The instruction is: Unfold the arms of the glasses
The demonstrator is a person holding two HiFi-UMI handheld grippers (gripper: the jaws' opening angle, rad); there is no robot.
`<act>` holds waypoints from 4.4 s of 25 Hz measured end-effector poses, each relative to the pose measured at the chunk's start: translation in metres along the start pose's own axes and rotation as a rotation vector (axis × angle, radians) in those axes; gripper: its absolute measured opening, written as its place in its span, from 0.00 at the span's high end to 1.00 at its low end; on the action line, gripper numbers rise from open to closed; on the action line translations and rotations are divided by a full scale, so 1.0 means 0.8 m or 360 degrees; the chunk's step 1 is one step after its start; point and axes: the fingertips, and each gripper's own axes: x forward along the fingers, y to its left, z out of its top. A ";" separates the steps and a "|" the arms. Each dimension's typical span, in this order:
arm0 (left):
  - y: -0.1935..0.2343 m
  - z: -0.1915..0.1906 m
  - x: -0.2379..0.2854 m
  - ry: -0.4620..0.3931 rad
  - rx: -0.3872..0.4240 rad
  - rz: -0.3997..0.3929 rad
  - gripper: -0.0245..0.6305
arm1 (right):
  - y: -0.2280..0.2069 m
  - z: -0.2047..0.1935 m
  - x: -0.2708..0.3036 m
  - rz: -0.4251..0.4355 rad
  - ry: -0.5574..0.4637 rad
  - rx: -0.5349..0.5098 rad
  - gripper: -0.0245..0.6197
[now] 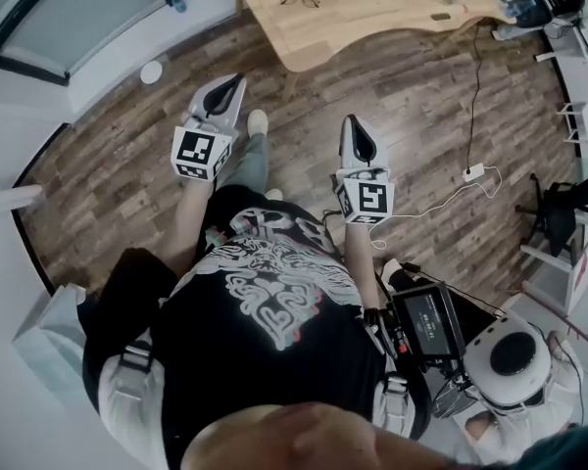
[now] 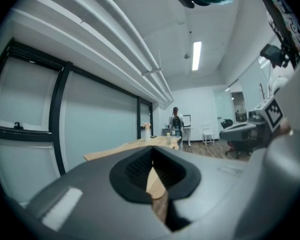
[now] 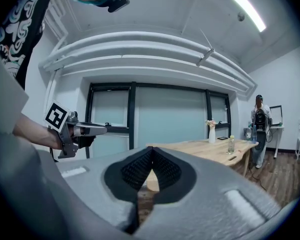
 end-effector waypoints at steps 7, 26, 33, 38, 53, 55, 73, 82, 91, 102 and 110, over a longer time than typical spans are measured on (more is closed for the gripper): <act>0.036 -0.020 0.097 0.0017 -0.0024 -0.0039 0.98 | -0.050 -0.015 0.086 -0.0001 0.0058 -0.0020 0.96; 0.236 -0.033 0.418 0.0122 0.0009 -0.0262 0.98 | -0.194 -0.023 0.444 0.0008 0.0280 -0.0024 0.96; 0.256 -0.077 0.482 0.0230 0.0060 -0.0355 0.98 | -0.212 -0.036 0.513 0.0110 0.0342 -0.0122 0.96; 0.256 -0.101 0.521 0.0289 0.0076 -0.0391 0.98 | -0.222 -0.051 0.553 0.0220 0.0371 -0.0154 0.96; 0.228 -0.193 0.574 0.0569 0.0192 -0.0565 0.98 | -0.223 -0.137 0.603 0.0542 0.0574 -0.0220 0.96; 0.222 -0.224 0.574 0.0659 0.0200 -0.0584 0.98 | -0.225 -0.151 0.610 0.0573 0.0581 -0.0241 0.96; 0.186 -0.322 0.592 0.0962 0.0305 -0.0829 0.98 | -0.217 -0.239 0.634 0.0736 0.0819 -0.0220 0.96; 0.176 -0.340 0.598 0.1072 0.0204 -0.0971 0.84 | -0.209 -0.264 0.652 0.0851 0.0897 -0.0255 0.95; 0.163 -0.346 0.611 0.1155 0.0284 -0.1124 0.84 | -0.208 -0.279 0.655 0.0909 0.0963 -0.0226 0.87; 0.151 -0.357 0.619 0.1252 0.0336 -0.1273 0.84 | -0.220 -0.284 0.660 0.0900 0.0971 -0.0182 0.87; 0.152 -0.359 0.622 0.1272 0.0355 -0.1298 0.96 | -0.221 -0.284 0.660 0.0898 0.0976 -0.0176 0.87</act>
